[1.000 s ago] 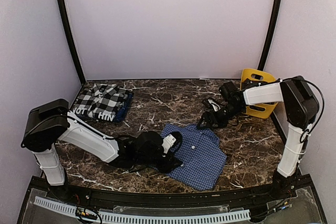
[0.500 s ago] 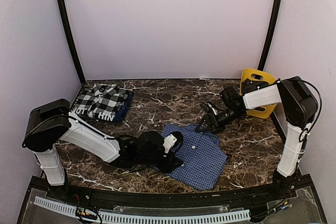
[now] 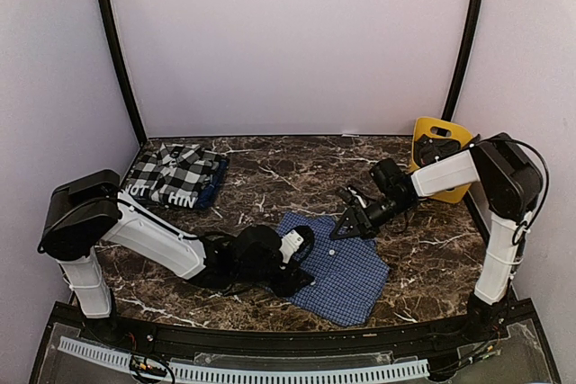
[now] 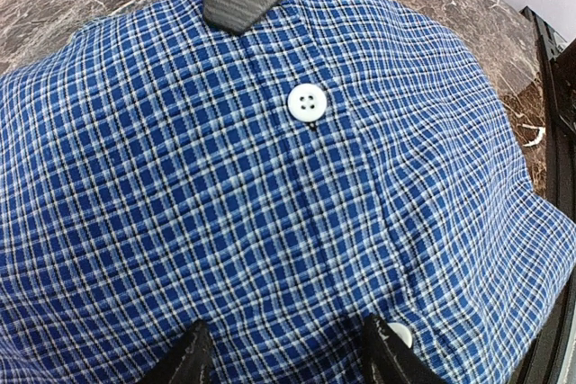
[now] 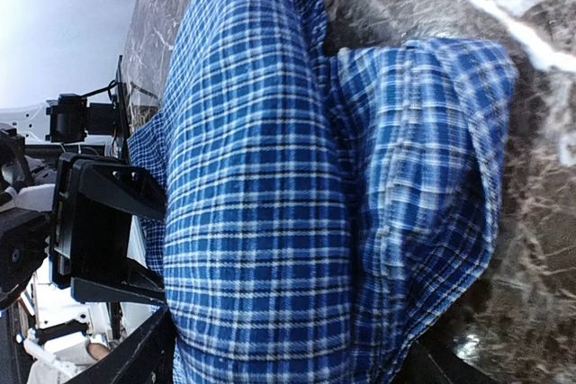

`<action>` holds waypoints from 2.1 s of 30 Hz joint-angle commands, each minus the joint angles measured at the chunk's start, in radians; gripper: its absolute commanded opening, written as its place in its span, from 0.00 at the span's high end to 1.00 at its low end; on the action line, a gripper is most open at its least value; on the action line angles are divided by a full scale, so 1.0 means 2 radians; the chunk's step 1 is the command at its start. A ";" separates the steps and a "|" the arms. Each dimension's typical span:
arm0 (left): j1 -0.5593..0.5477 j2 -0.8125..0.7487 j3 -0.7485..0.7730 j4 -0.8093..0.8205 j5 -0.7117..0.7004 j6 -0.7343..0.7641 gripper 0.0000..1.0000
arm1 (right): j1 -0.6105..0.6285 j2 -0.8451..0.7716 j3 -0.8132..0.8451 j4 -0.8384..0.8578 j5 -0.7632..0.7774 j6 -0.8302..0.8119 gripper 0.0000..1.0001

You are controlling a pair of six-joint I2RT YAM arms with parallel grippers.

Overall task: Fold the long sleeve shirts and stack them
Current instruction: Pick up the square-folded shirt from the center of the board, then turn over the rectangle-folded shirt at the center of the board.

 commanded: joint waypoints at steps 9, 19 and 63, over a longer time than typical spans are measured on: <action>-0.003 -0.012 -0.016 -0.010 -0.038 0.006 0.45 | 0.047 0.006 -0.034 0.026 -0.060 -0.001 0.51; -0.003 -0.154 -0.063 0.005 -0.159 -0.002 0.41 | -0.014 -0.116 0.023 -0.064 0.015 -0.002 1.00; 0.125 -0.344 -0.022 -0.275 -0.291 -0.100 0.23 | 0.410 0.174 0.470 -0.481 0.777 0.248 0.36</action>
